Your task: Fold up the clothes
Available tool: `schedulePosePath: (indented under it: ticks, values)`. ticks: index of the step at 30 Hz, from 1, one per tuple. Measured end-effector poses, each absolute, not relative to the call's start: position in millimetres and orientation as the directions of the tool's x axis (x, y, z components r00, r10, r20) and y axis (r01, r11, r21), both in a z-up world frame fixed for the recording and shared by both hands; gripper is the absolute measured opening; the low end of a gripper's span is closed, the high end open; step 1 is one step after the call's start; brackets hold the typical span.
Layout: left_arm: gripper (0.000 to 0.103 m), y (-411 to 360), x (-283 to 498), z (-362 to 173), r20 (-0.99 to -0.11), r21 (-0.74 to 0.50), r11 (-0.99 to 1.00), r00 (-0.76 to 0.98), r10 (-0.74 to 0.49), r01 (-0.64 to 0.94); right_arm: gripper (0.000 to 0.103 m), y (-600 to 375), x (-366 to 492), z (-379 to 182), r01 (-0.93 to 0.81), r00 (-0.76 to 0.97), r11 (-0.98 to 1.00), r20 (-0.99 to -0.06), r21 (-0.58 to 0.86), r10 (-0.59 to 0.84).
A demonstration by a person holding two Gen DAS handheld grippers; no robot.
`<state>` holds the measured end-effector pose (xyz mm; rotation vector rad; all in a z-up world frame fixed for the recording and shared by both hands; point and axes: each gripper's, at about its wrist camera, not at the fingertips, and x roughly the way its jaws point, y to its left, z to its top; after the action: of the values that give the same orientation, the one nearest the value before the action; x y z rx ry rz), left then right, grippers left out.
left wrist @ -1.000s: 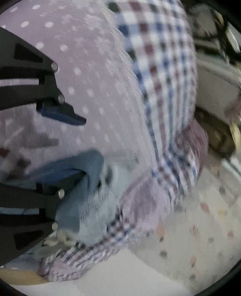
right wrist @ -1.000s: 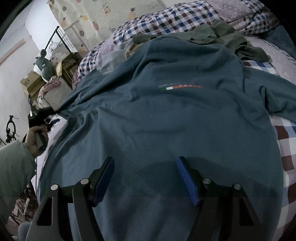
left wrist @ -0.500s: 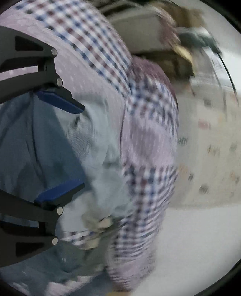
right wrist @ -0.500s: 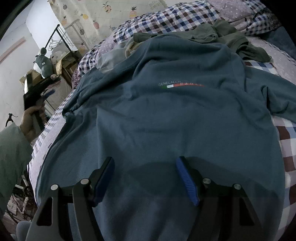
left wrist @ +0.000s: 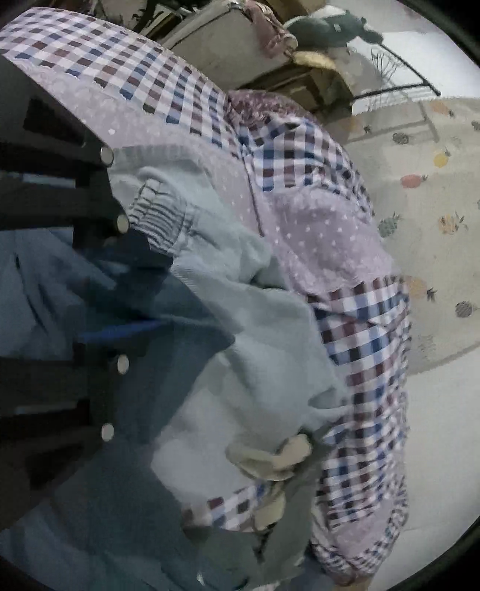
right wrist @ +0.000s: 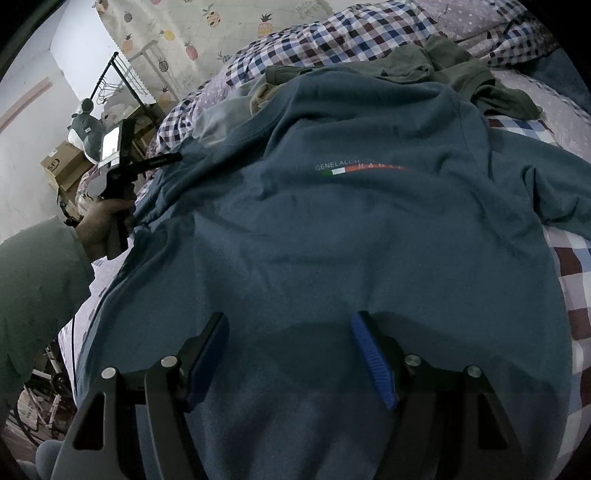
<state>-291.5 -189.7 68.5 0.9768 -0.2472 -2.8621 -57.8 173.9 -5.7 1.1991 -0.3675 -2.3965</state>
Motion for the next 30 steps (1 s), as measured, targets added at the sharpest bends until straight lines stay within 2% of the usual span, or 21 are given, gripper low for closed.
schedulePosePath:
  ticks: [6,14,17,24,30]
  values:
    - [0.003,-237,-263,112,-0.51,0.007,-0.988,-0.849,-0.135,0.153,0.073,174,-57,-5,0.26,-0.532,-0.872,-0.692,0.415,-0.489]
    - [0.003,-378,-203,180,-0.413,-0.338,-0.875,-0.89,-0.194,0.348,0.073,175,-57,-5,0.262,-0.533,-0.872,-0.692,0.414,-0.488]
    - [0.003,-417,-173,201,-0.371,-0.424,-0.826,-0.903,-0.215,0.371,0.073,175,-57,-5,0.262,-0.533,-0.872,-0.692,0.412,-0.487]
    - [0.003,-448,-112,265,-0.235,-0.53,-0.787,-0.947,-0.22,0.315,0.073,176,-57,-5,0.261,-0.535,-0.871,-0.689,0.416,-0.489]
    - [0.003,-459,-67,293,-0.183,-0.523,-0.795,-0.952,-0.246,0.307,0.073,176,-57,-6,0.261,-0.535,-0.869,-0.687,0.42,-0.492]
